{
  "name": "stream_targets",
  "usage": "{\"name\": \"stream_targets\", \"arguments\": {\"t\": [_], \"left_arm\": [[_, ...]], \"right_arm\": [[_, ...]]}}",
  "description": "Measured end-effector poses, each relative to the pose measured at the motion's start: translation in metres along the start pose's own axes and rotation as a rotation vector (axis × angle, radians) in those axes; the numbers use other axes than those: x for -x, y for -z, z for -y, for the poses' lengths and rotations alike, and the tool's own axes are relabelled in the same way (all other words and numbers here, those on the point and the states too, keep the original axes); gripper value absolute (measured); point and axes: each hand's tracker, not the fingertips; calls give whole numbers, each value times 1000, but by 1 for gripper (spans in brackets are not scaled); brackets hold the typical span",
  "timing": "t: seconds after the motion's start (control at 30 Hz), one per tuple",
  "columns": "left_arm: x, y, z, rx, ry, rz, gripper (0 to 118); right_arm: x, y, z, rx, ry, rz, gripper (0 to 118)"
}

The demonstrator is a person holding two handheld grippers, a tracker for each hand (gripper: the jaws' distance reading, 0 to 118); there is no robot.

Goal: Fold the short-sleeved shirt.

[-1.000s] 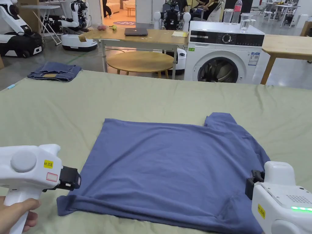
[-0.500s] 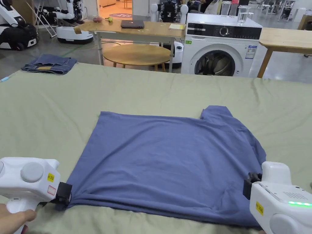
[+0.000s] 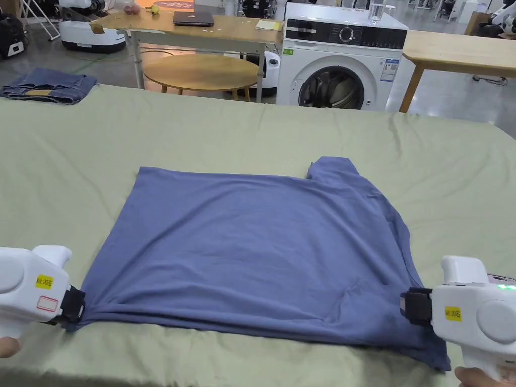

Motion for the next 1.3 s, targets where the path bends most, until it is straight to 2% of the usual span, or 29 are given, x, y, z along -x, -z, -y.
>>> {"name": "stream_targets", "arguments": {"t": [0.2,0.3,0.4,0.47,0.53,0.7,0.87,1.07,1.3], "left_arm": [[7,-2,3,-20,-15,27,0],[4,2,5,-22,-5,18,0],[-1,5,7,-25,15,2,0],[-3,4,8,-36,29,-8,0],[-3,0,8,-57,31,-13,0],[-1,-30,-4,-170,21,6,0],[-3,-56,-36,-295,15,13,0],[-2,-43,-101,-322,15,11,0],[0,3,-180,-292,1,-15,0]], "right_arm": [[-19,23,24,167,4,-15,48],[-20,44,35,200,24,-53,36],[-15,41,37,150,-5,-46,18],[-14,39,36,142,-21,-86,7],[-13,33,34,131,-62,-66,6],[-17,1,15,16,-57,-52,5],[-18,-14,-28,-62,-11,-82,5],[-10,13,-95,-107,20,-81,5],[1,87,-159,-73,18,-42,5]]}}
